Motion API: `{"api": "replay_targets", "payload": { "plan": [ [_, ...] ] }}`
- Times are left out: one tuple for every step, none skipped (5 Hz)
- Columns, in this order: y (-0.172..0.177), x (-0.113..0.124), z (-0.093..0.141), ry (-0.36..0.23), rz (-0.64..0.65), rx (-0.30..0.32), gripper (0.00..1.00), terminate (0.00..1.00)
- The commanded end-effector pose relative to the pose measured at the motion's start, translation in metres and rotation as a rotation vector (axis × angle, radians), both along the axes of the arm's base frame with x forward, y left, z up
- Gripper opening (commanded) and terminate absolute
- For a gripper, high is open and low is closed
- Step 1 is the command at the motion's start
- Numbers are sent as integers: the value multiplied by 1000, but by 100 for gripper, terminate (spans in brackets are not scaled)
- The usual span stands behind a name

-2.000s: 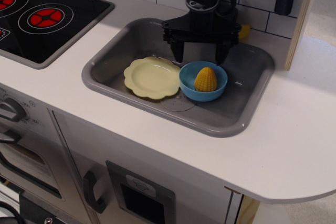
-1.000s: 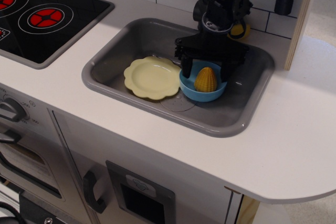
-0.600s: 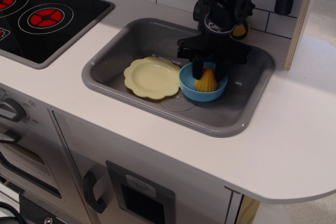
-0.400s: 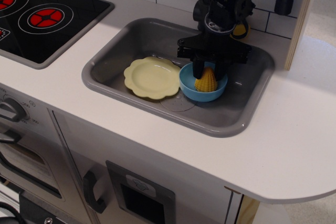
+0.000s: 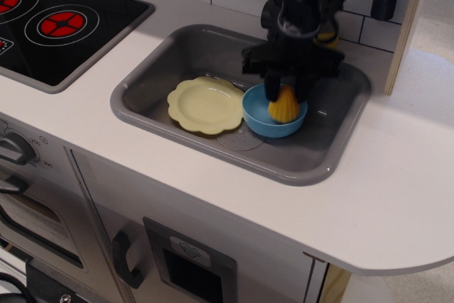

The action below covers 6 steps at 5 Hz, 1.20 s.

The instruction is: Take corn out of bowl sink

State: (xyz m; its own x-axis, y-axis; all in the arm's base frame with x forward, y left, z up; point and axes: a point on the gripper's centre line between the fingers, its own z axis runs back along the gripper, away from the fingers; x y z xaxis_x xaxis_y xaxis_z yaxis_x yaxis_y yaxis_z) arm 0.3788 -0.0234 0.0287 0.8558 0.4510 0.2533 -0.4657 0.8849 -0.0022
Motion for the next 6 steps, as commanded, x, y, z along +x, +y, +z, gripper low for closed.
{"api": "replay_targets", "payload": {
  "plan": [
    [-8, -10, 68, -122, -45, -89, 0, 0],
    [-17, -29, 65, -73, -103, -102, 0, 0],
    [-20, -40, 55, -6, -140, -121, 0, 0],
    [-18, -51, 38, 12, -160, -98, 0, 0],
    [-19, -59, 22, -17, -166, -103, 0, 0],
    [-18, -58, 9, -5, -153, -112, 0, 0]
  ]
}}
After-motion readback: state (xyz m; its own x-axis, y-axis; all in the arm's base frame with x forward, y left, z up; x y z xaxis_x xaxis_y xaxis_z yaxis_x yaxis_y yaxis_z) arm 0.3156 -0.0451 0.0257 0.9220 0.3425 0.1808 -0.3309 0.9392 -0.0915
